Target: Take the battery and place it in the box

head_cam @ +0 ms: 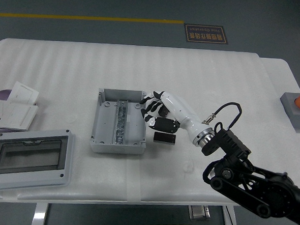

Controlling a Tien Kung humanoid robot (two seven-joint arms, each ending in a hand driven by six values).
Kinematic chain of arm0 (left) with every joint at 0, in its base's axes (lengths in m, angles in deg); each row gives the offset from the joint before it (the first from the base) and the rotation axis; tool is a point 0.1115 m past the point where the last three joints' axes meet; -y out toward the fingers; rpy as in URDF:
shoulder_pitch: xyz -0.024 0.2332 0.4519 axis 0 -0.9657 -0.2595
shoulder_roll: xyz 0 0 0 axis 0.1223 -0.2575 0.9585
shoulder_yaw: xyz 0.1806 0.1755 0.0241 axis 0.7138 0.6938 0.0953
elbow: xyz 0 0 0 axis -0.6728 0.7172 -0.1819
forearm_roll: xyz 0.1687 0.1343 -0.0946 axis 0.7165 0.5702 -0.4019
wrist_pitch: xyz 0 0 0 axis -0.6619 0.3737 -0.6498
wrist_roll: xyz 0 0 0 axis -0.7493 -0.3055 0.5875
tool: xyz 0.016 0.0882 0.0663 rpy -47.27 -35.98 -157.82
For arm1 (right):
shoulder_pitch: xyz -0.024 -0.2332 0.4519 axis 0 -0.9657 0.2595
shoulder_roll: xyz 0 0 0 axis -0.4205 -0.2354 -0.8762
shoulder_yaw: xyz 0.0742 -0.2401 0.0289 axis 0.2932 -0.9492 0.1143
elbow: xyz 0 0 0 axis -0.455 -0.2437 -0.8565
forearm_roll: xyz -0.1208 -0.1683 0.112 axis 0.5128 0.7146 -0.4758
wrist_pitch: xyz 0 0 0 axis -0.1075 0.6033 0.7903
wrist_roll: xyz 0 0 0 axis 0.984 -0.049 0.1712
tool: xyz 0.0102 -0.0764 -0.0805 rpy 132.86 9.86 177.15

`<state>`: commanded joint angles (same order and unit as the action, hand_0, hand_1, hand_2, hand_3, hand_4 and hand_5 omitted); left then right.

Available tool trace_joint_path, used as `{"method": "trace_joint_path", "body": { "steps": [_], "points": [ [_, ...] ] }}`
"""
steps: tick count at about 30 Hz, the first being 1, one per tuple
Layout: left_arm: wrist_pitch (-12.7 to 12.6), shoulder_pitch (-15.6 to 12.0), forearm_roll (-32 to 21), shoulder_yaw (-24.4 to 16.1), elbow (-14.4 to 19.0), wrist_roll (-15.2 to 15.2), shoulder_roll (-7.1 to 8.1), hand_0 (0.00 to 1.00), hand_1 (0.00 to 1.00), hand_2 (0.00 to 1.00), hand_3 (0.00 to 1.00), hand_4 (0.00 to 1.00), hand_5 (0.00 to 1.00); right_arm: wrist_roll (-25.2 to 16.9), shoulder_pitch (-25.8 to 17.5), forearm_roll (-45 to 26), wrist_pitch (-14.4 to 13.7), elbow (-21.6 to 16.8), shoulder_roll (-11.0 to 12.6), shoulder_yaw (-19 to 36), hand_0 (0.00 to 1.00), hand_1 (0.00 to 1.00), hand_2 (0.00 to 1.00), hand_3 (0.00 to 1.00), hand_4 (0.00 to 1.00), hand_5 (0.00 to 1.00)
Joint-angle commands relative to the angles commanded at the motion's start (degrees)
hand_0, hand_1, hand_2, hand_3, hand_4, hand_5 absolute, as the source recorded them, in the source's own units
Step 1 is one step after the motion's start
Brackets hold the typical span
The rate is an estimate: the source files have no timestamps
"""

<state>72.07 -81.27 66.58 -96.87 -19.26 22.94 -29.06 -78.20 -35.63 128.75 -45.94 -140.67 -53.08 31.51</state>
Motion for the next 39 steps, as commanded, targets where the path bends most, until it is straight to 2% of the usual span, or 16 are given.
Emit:
{"method": "trace_joint_path", "body": {
  "steps": [2, 3, 5, 7, 8, 14, 15, 19, 20, 24, 25, 26, 31, 32, 39],
  "points": [
    [0.00, -0.06, 0.23, -0.18, 0.01, 0.03, 0.01, 0.577, 0.629, 0.541, 0.559, 0.623, 0.271, -0.53, 0.50, -1.73, -0.46, 0.13, -1.32, -0.57, 0.430, 0.499, 0.461, 0.658, 0.503, 0.305],
    [0.02, -0.09, 0.35, -0.26, 0.01, 0.06, 0.01, 0.577, 0.628, 0.542, 0.561, 0.629, 0.273, -0.44, 0.62, -1.77, -0.29, 0.31, -1.86, -0.46, 0.452, 0.516, 0.518, 0.674, 0.505, 0.306],
    [0.05, -0.10, 0.56, -0.39, 0.00, 0.08, 0.00, 0.577, 0.628, 0.542, 0.561, 0.629, 0.273, 0.59, 0.57, -0.27, 0.98, 0.74, -2.56, 0.62, 0.452, 0.516, 0.518, 0.674, 0.505, 0.306],
    [0.06, -0.12, 0.42, -0.30, -0.01, 0.03, -0.01, 0.577, 0.628, 0.542, 0.561, 0.629, 0.273, 2.40, 0.09, 2.33, 3.07, 0.93, -2.16, 2.68, 0.452, 0.516, 0.518, 0.674, 0.505, 0.306],
    [0.06, -0.13, 0.42, -0.32, -0.01, 0.02, -0.01, 0.577, 0.627, 0.543, 0.560, 0.638, 0.282, 3.44, -0.19, 3.80, 4.28, 0.87, -1.58, 3.82, 0.487, 0.537, 0.573, 0.687, 0.504, 0.306],
    [0.04, -0.11, 0.22, -0.28, -0.04, -0.02, 0.16, 0.577, 0.627, 0.543, 0.560, 0.638, 0.282, 9.56, -2.25, 12.34, 11.20, -1.66, 4.51, 9.33, 0.487, 0.537, 0.573, 0.687, 0.504, 0.306],
    [0.05, -0.07, 0.13, -0.20, -0.06, -0.05, 0.18, 0.577, 0.627, 0.542, 0.560, 0.644, 0.288, 10.79, -2.87, 13.72, 12.47, -2.36, 5.63, 10.07, 0.615, 0.621, 0.650, 0.726, 0.518, 0.297],
    [0.05, 0.11, -0.41, 0.24, -0.09, -0.21, 0.19, 0.577, 0.627, 0.542, 0.560, 0.644, 0.288, 15.55, -5.69, 18.78, 17.70, -5.50, 9.08, 11.90, 0.615, 0.621, 0.650, 0.726, 0.518, 0.297],
    [0.06, 0.14, -0.47, 0.30, -0.10, -0.22, 0.18, 0.576, 0.628, 0.543, 0.561, 0.646, 0.290, 16.70, -6.28, 19.90, 18.97, -6.26, 9.65, 12.12, 0.751, 0.704, 0.740, 0.870, 0.752, 0.380],
    [0.05, 0.17, -0.66, 0.51, -0.10, -0.26, 0.21, 0.576, 0.628, 0.543, 0.561, 0.646, 0.290, 19.41, -8.20, 21.77, 22.91, -8.77, 10.96, 12.85, 0.751, 0.704, 0.740, 0.870, 0.752, 0.380],
    [0.05, 0.18, -0.65, 0.50, -0.10, -0.25, 0.23, 0.576, 0.628, 0.543, 0.561, 0.646, 0.290, 19.57, -8.73, 21.61, 23.22, -9.29, 11.14, 13.10, 0.751, 0.704, 0.740, 0.870, 0.752, 0.380],
    [0.04, 0.19, -0.66, 0.51, -0.10, -0.26, 0.24, 0.576, 0.628, 0.542, 0.561, 0.646, 0.290, 19.59, -9.19, 21.28, 23.27, -9.68, 11.29, 13.26, 0.854, 0.791, 0.854, 0.998, 0.849, 0.422],
    [0.02, 0.24, -0.67, 0.47, -0.08, -0.25, 0.32, 0.576, 0.628, 0.542, 0.561, 0.646, 0.290, 18.11, -10.61, 16.54, 21.39, -10.54, 11.79, 12.63, 0.854, 0.791, 0.854, 0.998, 0.849, 0.422],
    [0.02, 0.25, -0.61, 0.42, -0.08, -0.23, 0.32, 0.576, 0.628, 0.542, 0.561, 0.647, 0.291, 17.73, -10.71, 15.36, 20.82, -10.58, 11.80, 12.20, 0.885, 0.820, 0.895, 0.998, 0.875, 0.432],
    [-0.02, 0.15, -0.18, 0.01, -0.04, -0.01, 0.29, 0.576, 0.628, 0.540, 0.560, 0.647, 0.290, 15.60, -9.75, 8.86, 17.48, -10.35, 11.30, 8.20, 0.862, 0.812, 0.880, 0.998, 0.895, 0.452]
  ]
}}
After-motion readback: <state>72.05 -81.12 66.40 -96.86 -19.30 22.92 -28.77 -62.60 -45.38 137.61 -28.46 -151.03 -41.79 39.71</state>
